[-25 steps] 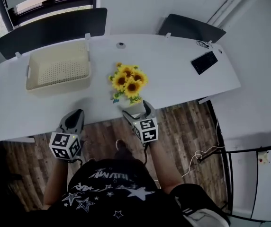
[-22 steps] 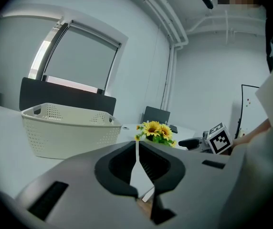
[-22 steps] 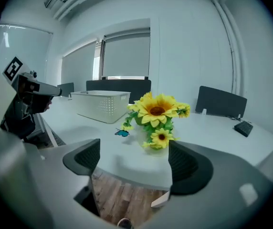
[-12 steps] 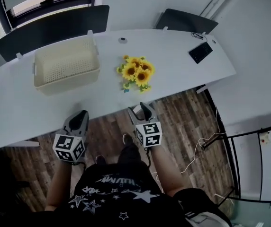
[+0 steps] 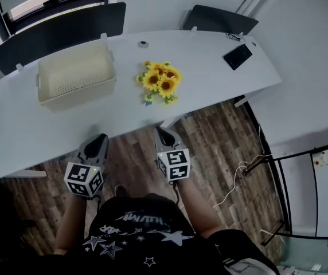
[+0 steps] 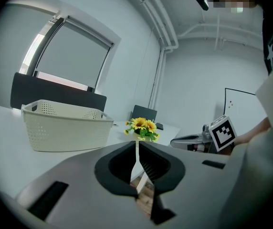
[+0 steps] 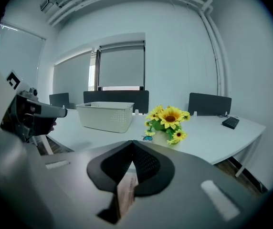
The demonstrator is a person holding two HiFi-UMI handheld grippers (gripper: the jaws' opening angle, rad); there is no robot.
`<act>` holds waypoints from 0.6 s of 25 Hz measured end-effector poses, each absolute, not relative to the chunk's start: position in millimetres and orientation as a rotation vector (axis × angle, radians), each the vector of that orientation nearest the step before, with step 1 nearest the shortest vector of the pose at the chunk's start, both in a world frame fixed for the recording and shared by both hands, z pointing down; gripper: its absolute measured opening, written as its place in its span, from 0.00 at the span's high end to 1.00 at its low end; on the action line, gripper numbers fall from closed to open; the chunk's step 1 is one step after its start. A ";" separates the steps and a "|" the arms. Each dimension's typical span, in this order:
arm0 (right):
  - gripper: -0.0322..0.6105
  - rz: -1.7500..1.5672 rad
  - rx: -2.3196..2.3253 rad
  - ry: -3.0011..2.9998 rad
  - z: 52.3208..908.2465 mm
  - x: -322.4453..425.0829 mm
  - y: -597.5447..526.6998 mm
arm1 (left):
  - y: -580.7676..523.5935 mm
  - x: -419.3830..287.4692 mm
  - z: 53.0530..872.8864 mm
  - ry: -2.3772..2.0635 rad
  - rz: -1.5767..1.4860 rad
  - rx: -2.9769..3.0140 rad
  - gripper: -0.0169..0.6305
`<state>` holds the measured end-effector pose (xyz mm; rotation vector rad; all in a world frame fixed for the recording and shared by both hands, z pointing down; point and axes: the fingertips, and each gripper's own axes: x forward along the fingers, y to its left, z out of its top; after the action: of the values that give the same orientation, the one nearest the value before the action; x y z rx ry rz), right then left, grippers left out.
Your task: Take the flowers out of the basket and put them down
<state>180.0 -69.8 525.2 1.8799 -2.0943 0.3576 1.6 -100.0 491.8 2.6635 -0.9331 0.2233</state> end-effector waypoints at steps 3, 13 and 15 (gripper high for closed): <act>0.95 0.368 1.841 -2.140 520.4 174.5 -61.2 | -85.7 5.5 488.0 -0.943 0.227 2.657 0.93; 0.95 0.280 1.730 -2.242 497.3 162.9 -12.5 | -27.9 14.4 479.4 -1.035 0.250 2.645 0.93; 0.95 0.270 1.709 -2.260 495.9 159.3 0.0 | -12.6 14.0 478.5 -1.048 0.248 2.646 0.93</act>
<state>159.3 0.0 495.9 1.7089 -2.2598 0.2701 14.0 -12.6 478.5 2.6464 -1.0477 0.2478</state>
